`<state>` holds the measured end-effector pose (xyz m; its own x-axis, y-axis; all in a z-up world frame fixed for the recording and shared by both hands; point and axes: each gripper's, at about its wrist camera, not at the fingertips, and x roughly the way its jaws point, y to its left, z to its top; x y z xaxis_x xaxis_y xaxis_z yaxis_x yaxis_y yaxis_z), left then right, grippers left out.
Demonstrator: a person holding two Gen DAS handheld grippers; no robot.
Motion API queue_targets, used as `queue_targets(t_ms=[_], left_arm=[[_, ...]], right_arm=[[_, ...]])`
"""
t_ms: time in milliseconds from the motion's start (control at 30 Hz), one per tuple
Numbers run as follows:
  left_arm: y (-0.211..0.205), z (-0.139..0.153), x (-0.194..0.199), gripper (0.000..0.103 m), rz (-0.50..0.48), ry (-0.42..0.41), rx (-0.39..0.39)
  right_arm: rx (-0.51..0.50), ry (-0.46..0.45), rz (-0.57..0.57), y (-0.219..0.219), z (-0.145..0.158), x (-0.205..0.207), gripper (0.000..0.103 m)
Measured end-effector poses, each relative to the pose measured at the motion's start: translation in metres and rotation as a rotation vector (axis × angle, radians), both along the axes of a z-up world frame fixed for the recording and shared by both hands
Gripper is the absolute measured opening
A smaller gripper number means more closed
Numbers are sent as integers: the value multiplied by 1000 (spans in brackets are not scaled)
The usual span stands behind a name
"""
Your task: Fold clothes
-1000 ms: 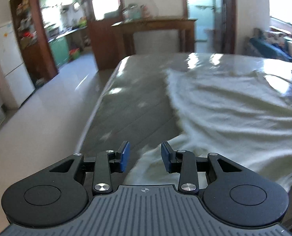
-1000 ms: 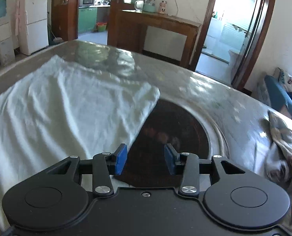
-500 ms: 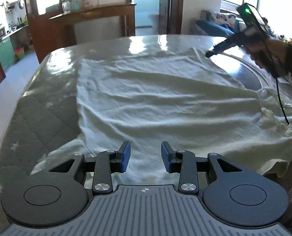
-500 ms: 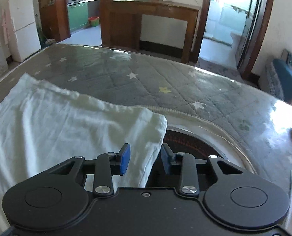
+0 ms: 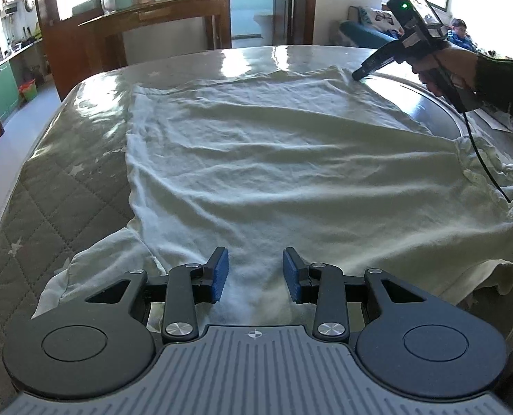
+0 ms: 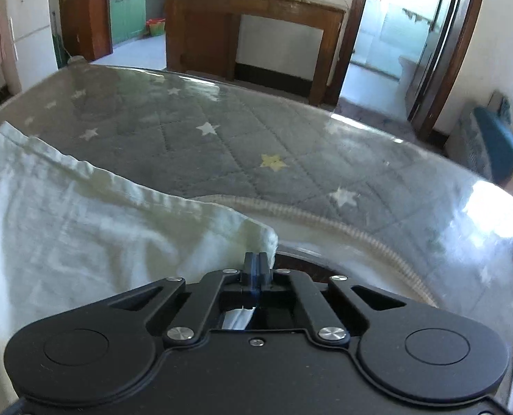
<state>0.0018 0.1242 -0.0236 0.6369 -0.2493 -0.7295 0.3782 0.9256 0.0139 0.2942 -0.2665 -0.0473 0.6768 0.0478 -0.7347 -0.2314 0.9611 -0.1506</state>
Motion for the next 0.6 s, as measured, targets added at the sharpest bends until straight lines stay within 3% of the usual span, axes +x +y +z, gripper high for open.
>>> queue_targets(t_ms=[100,300,567,600], left_arm=[[0,0,0,36,-1,0,0],[-1,0,1,38,-4,-3,1],[-2,-1,2,40,-7,-7,0],[-2,-1,2,40,-9,-9,1]], right_arm=[[98,13,-14,-9,4,5,1],[90,-3,23,-8,11,1,30],[90,28,12,-7,0,8,30],[96,23,13,-7,0,9,18]])
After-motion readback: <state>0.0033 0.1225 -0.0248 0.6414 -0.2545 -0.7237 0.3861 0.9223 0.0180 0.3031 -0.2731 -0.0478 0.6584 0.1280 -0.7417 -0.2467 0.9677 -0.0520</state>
